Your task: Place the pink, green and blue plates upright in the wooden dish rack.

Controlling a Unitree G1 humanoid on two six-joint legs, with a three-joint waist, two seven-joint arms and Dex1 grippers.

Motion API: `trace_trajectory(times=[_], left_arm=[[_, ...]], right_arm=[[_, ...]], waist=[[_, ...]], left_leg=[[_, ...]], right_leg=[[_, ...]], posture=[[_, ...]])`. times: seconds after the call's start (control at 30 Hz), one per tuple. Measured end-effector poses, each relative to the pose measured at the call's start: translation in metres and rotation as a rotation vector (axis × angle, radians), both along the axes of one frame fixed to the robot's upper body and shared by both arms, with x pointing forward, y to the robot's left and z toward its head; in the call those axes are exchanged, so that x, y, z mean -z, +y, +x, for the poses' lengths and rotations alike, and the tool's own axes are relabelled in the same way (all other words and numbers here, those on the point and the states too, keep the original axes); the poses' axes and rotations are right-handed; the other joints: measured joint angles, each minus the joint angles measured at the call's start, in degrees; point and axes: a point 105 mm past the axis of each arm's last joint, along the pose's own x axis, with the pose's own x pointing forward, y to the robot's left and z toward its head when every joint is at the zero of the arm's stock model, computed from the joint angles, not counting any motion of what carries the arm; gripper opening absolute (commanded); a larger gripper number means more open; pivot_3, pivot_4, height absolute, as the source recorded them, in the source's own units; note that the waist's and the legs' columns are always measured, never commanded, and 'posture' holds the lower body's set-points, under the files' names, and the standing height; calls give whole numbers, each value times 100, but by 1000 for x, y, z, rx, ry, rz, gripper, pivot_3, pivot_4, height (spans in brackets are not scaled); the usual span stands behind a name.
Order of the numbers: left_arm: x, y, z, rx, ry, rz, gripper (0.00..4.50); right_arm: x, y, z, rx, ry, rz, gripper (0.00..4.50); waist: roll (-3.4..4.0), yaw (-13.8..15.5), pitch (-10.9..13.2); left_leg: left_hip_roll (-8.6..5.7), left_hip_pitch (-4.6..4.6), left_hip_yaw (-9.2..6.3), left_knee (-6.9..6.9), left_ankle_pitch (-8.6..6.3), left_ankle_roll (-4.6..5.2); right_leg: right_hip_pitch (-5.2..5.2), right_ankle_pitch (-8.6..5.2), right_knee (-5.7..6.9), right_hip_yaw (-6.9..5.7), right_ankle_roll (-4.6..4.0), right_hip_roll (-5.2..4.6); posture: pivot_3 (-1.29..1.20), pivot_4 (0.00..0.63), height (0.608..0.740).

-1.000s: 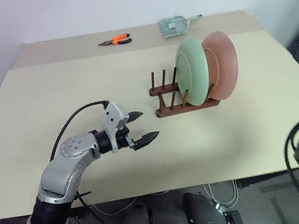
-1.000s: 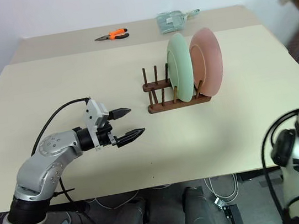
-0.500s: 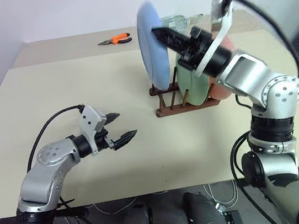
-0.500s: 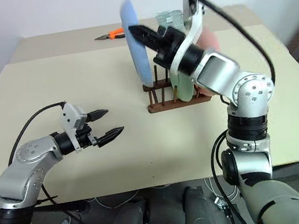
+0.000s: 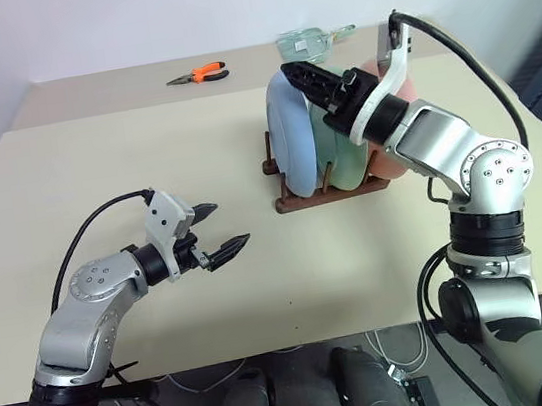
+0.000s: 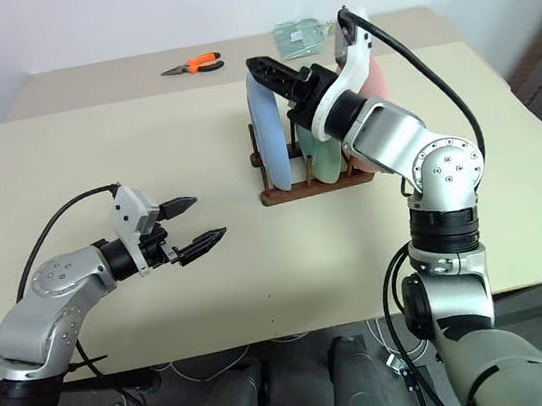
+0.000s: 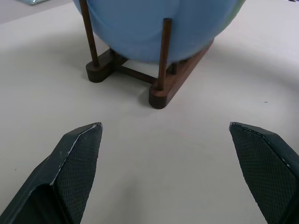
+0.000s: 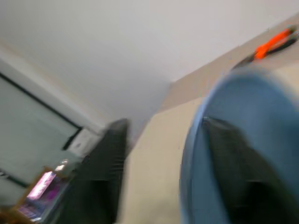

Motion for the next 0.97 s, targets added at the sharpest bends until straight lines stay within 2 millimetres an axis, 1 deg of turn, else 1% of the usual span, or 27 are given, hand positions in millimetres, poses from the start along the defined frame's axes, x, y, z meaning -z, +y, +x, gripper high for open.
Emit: trace_trajectory(times=[0.07, 0.13, 0.2, 0.23, 0.27, 0.3, 0.33, 0.37, 0.4, 0.43, 0.47, 0.53, 0.57, 0.63, 0.73, 0.8, 0.97], left_arm=[[0, 0, 0, -2, 2, 1, 4500], [-1, -1, 0, 0, -1, -1, 4500], [-1, -1, 1, -5, -5, 1, 4500], [-2, -2, 2, -8, -10, -2, 4500], [-2, -1, 3, -16, -13, 1, 4500], [-2, 0, 5, -26, -19, 4, 4500], [-2, 3, 7, -40, -29, 6, 4500], [0, 10, 9, -68, -28, 13, 4500], [5, 19, 12, -100, -18, 20, 4500], [12, 31, 13, -139, -2, 36, 4500], [19, 43, 13, -175, 21, 54, 4500], [28, 52, 10, -183, 34, 86, 4500], [32, 55, 7, -182, 42, 99, 4500], [39, 61, 2, -178, 55, 115, 4500], [41, 66, -1, -188, 60, 121, 4500], [41, 69, -2, -197, 58, 120, 4500], [41, 69, -8, -213, 54, 121, 4500]], right_arm=[[-13, -8, -4, 46, -143, -114, 2957], [-35, -17, -20, 58, -352, -252, 2957], [-56, -26, -42, 44, -537, -350, 2957], [-59, -31, -52, 38, -598, -396, 2957], [-58, -38, -60, 29, -634, -439, 2957], [-49, -49, -68, 17, -638, -488, 2957], [-31, -67, -75, 18, -600, -558, 2957], [-10, -81, -78, 15, -532, -608, 2957], [15, -103, -83, 24, -432, -661, 2957], [41, -121, -88, 29, -325, -698, 2957], [59, -135, -92, 37, -250, -719, 2957], [79, -154, -97, 64, -186, -777, 2957], [87, -162, -98, 84, -167, -811, 2957], [95, -175, -95, 122, -156, -864, 2957], [107, -184, -89, 126, -152, -895, 2957], [112, -184, -85, 113, -158, -910, 2957], [116, -179, -70, 101, -195, -915, 2957]], waist=[[2, 7, 1], [1, 8, 2], [-3, -1, -1], [-8, 6, -3], [-13, 8, -6], [-25, 31, -13], [-34, 74, -18], [-43, 103, -23], [-43, 137, -25], [-41, 144, -23], [-27, 131, -17], [-15, 95, -18], [-15, 79, -18], [-11, 47, -19], [-10, 26, -17], [-8, 22, -16], [-9, 16, -16]], left_leg=[[-1, -2, 1, 2, 0, 0], [-1, -4, 1, 0, 0, 0], [1, -2, 2, -2, -1, 1], [2, -1, 1, -3, -1, 1], [2, 1, -1, -2, -1, 1], [2, 0, -4, -1, -1, 1], [3, 1, -10, -2, -2, 2], [3, 8, -6, 2, -7, 8], [-1, 7, -2, 5, -7, 9], [-2, 8, 8, 6, -8, 10], [-3, 9, 22, 11, -8, 11], [0, 15, 38, 11, -8, 11], [6, 22, 43, 10, -9, 10], [10, 26, 44, 9, -9, 9], [14, 21, 40, 9, -9, 9], [11, 18, 39, 8, -9, 10], [9, 16, 36, 8, -9, 10]], right_leg=[[0, -1, -3, 0, 1, 0], [1, -2, -6, -1, 4, 0], [4, -3, -9, -2, 6, 0], [6, -3, -11, -3, 6, -1], [11, -5, -11, -5, 8, -1], [17, -6, -17, -7, 8, -1], [28, -9, -25, -12, 9, -2], [34, -13, -25, -12, 5, -3], [37, -19, -26, -9, -5, -9], [35, -20, -26, -4, -6, -15], [30, -19, -23, 7, -6, -18], [28, -25, -21, 18, 4, -18], [31, -24, -21, 17, 2, -18], [31, -25, -20, 15, 1, -18], [31, -25, -23, 10, 1, -18], [29, -24, -24, 10, 1, -21], [27, -19, -23, 10, -5, -22]], posture=[[0, 150, 740], [0, 150, 740], [0, 150, 740], [0, 150, 740], [0, 150, 740], [0, 150, 740], [0, 150, 740], [0, 150, 740], [0, 150, 740], [0, 150, 740], [0, 150, 740], [0, 150, 740], [0, 150, 740], [0, 150, 740], [0, 150, 740], [0, 150, 740], [0, 150, 740]])
